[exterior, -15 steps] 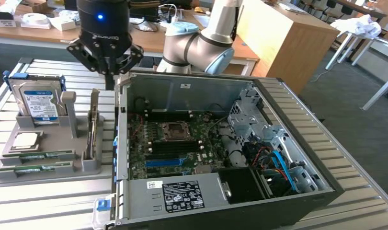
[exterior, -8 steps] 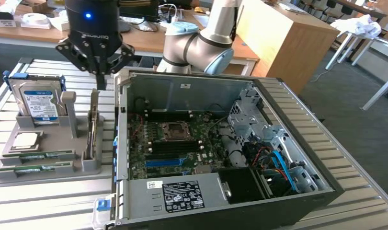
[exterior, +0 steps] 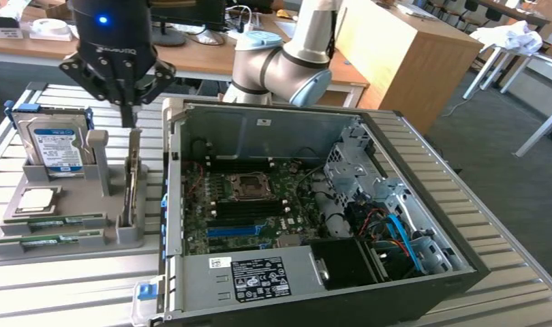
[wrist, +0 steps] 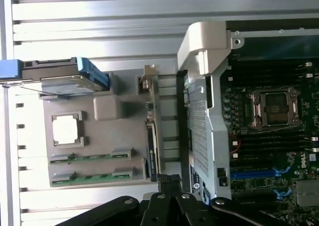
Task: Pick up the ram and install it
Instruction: 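Reach for the ram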
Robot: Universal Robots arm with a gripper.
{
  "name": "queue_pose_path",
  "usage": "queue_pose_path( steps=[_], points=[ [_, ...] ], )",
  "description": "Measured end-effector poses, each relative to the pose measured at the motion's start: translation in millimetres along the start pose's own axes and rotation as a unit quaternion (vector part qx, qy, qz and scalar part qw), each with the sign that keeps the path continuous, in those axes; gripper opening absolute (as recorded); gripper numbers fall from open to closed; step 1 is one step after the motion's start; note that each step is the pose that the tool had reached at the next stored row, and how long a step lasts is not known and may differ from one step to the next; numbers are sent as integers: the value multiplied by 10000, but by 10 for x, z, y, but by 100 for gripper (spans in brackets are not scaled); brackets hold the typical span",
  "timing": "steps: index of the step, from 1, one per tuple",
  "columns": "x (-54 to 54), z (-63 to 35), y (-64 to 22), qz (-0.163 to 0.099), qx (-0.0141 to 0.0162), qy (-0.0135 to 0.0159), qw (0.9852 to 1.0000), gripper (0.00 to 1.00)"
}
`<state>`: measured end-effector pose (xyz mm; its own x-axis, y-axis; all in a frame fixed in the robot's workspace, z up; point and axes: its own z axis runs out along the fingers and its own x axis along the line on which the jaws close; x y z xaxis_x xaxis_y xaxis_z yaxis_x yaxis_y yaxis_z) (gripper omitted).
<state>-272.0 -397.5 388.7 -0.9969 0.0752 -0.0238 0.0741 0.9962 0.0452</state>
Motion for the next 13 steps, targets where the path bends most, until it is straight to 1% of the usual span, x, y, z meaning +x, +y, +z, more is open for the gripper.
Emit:
queue_pose_path(
  steps=[13],
  points=[
    [322,3,-23,1,0,-1,10000,10]
  ],
)
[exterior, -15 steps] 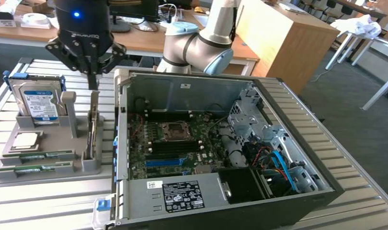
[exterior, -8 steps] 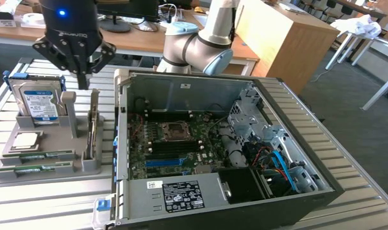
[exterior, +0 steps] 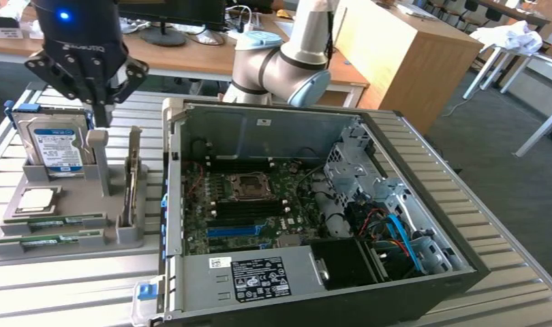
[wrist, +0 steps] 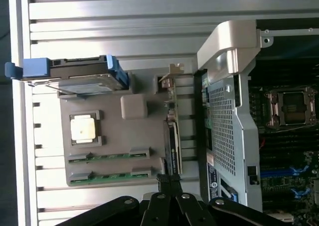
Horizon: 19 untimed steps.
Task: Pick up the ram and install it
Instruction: 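Reach for the ram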
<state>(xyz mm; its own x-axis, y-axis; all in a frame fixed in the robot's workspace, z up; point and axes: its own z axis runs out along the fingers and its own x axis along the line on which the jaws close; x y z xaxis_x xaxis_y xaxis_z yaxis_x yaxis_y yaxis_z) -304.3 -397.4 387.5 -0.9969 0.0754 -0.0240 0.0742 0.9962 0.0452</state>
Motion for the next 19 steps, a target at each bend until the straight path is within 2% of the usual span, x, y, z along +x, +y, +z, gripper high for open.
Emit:
queue_pose_path(
  steps=[19],
  points=[
    [457,4,-35,-1,0,0,10000,10]
  ],
)
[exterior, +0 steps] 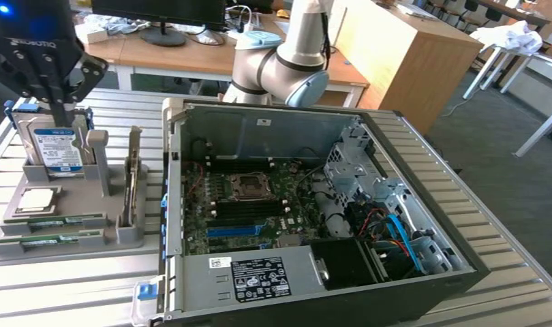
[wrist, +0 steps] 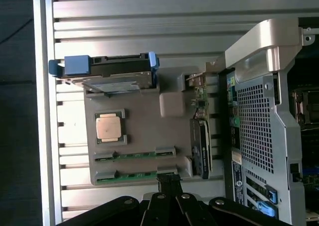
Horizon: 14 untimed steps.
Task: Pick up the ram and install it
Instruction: 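Reach for the ram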
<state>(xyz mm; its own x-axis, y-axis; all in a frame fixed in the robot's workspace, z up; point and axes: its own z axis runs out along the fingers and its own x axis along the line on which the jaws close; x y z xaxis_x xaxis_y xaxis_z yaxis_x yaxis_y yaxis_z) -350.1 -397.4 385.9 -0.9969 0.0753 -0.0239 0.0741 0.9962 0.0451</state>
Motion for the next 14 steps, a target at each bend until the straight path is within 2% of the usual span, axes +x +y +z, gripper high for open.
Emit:
queue_pose_path(
  steps=[5,14],
  points=[
    [62,0,-5,0,0,0,10000,10],
    [65,0,-5,0,0,0,10000,10]
  ],
)
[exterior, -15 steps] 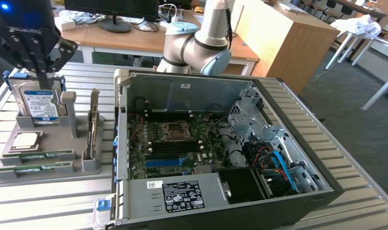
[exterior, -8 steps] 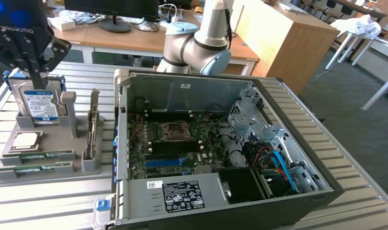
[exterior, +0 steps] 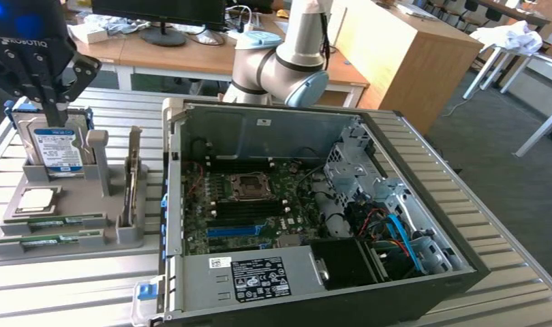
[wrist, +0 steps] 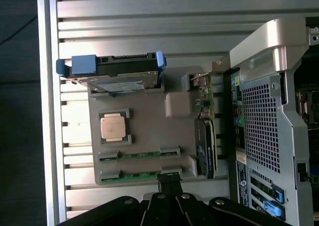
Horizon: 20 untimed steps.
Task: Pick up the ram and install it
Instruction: 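Reach for the ram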
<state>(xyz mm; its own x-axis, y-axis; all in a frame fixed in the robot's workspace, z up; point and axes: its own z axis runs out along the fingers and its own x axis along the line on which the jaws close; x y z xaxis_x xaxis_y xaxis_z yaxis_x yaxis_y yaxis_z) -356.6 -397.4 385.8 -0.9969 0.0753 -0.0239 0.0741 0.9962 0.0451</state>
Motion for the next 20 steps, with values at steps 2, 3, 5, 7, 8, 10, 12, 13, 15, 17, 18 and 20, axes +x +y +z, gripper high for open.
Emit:
queue_pose_path(
  steps=[2,3,5,7,8,10,12,13,15,17,18,20],
  points=[
    [1,0,-6,0,0,0,10000,10],
    [0,-1,-12,0,0,0,10000,10],
    [-2,-2,-33,0,0,0,10000,10],
    [-3,-2,-56,0,0,0,10000,10],
    [-4,-3,-68,0,0,0,10000,10],
    [-6,-3,-92,0,0,0,10000,10],
    [-6,-3,-95,0,0,0,10000,10],
    [-6,-4,-95,1,0,0,10000,10],
    [-6,-4,-96,0,0,0,10000,10],
    [-6,-4,-98,0,0,0,10000,10],
    [-7,-4,-104,-1,0,0,10000,10],
    [-5,-5,-120,0,0,0,10000,10]
  ],
)
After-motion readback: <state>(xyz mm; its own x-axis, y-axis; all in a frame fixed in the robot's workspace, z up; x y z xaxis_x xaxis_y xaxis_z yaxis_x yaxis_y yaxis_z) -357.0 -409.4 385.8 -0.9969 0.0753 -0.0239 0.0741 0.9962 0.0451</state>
